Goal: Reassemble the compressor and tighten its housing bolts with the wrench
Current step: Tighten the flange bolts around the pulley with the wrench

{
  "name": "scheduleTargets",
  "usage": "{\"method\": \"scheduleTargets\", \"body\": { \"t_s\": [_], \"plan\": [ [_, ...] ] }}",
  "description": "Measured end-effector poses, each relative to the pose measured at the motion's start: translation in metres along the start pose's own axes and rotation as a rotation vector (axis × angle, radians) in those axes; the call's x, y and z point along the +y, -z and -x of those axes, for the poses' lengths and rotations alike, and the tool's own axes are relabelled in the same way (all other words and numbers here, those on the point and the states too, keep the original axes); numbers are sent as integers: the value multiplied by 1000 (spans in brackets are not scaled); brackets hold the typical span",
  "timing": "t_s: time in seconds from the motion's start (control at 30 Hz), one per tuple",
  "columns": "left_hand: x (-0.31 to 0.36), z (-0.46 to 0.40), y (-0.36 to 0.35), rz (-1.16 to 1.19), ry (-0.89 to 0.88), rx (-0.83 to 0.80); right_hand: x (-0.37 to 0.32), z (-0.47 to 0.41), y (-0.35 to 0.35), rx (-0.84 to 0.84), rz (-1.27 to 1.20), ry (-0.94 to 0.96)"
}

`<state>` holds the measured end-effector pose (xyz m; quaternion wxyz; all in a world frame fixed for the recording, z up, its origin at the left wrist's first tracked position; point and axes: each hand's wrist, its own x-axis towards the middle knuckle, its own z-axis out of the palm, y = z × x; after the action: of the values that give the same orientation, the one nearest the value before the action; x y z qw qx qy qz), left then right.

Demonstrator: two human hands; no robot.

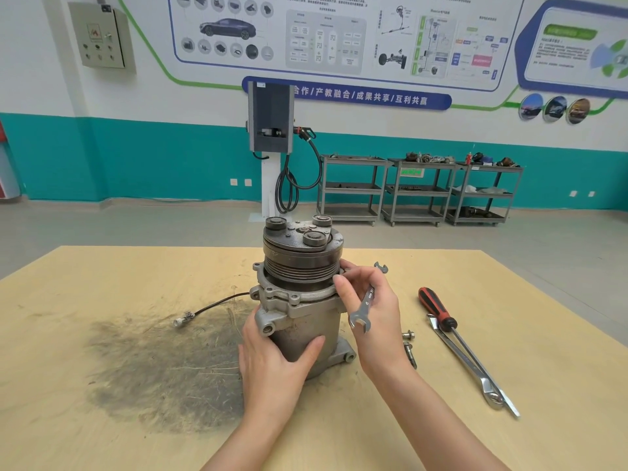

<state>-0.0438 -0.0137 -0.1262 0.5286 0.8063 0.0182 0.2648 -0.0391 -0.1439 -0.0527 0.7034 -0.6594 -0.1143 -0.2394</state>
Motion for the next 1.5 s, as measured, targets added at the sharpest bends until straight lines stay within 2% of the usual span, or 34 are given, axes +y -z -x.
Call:
{"method": "scheduleTargets", "body": {
  "t_s": [0.7,0.9,1.2,1.5],
  "plan": [
    [0,0,0,13,0,3,-4,0,5,-59,60,-30],
    [0,1,1,3,2,7,-5,-5,3,-27,86,-63],
    [0,1,1,4,0,3,-4,-1,6,-72,85,-23],
    [2,1,1,9,-3,2,-2,-1,3,-29,20,-53]
  ]
}}
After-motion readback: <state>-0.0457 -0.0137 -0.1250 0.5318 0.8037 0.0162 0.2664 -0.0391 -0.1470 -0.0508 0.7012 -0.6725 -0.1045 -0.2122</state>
